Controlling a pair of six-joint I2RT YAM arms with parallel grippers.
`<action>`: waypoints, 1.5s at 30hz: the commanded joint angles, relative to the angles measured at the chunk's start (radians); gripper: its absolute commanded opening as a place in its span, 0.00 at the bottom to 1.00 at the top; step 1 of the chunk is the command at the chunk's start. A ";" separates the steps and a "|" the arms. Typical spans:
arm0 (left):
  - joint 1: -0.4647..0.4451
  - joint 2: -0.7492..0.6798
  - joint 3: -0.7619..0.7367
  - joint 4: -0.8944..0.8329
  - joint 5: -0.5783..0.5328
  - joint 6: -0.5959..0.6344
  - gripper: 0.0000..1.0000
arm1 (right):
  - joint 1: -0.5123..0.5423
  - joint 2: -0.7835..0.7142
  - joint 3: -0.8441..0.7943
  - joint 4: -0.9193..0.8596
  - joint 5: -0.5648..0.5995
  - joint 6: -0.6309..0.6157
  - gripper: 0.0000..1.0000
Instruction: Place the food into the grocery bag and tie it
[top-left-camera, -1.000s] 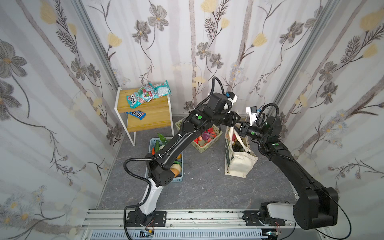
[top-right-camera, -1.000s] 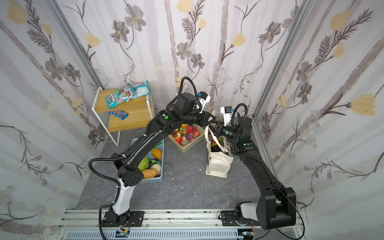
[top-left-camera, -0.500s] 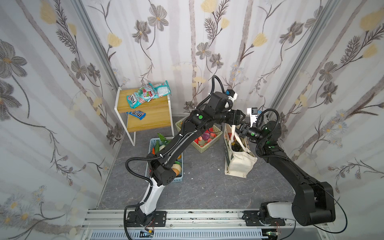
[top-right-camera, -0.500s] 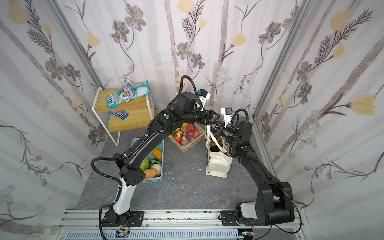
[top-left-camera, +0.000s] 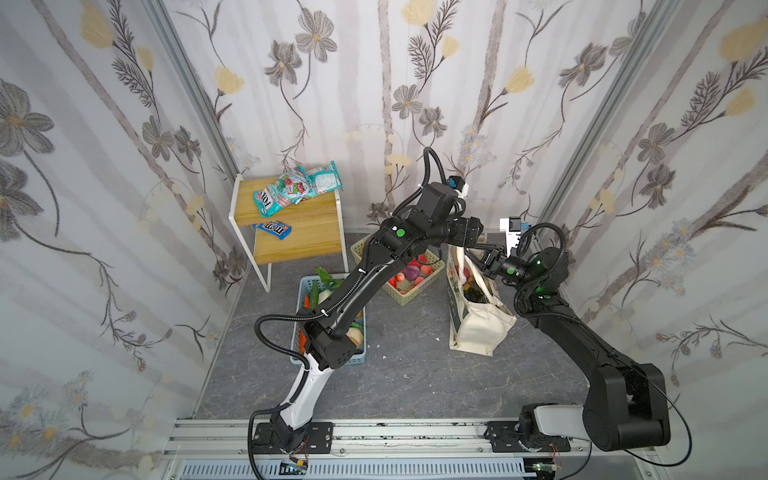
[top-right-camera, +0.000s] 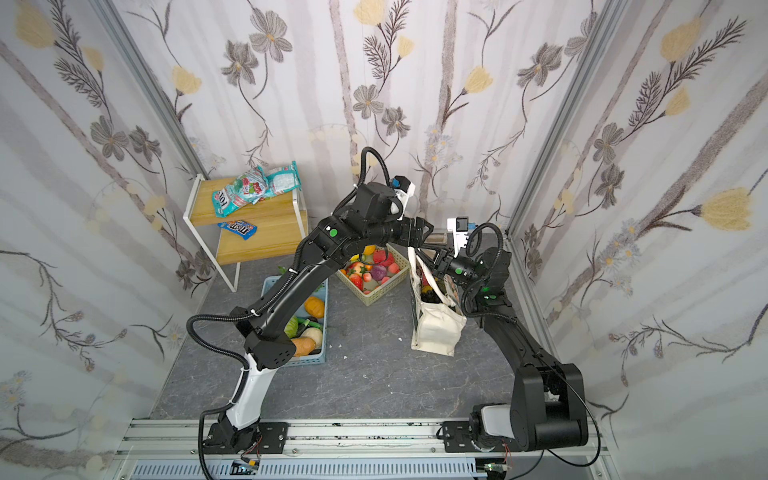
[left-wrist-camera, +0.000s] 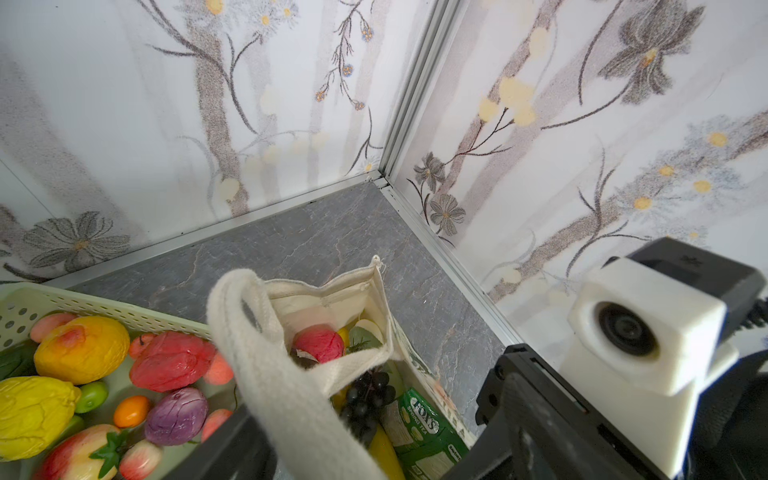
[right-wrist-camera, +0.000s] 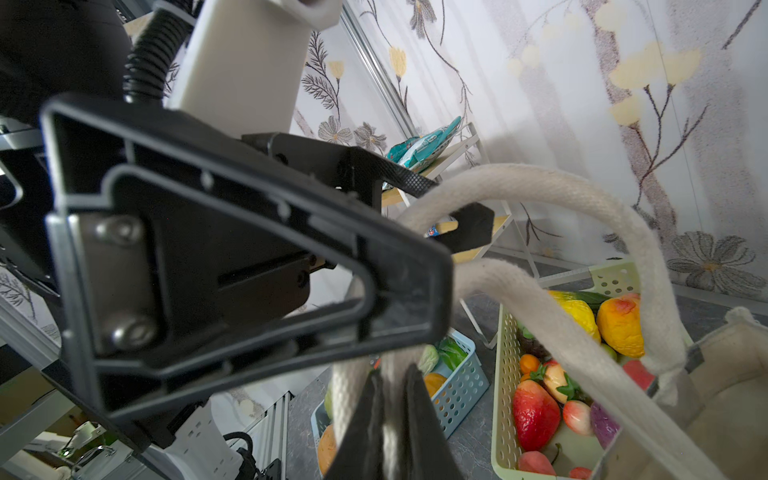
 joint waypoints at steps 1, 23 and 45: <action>0.000 0.011 0.009 0.022 0.010 -0.018 0.82 | -0.001 0.010 -0.002 0.069 -0.026 0.033 0.13; -0.043 0.103 0.009 0.191 0.055 -0.013 0.89 | -0.125 0.073 -0.075 0.186 -0.051 0.160 0.13; -0.042 0.020 0.012 -0.041 -0.139 0.029 0.98 | -0.109 0.120 -0.030 0.035 -0.048 0.054 0.12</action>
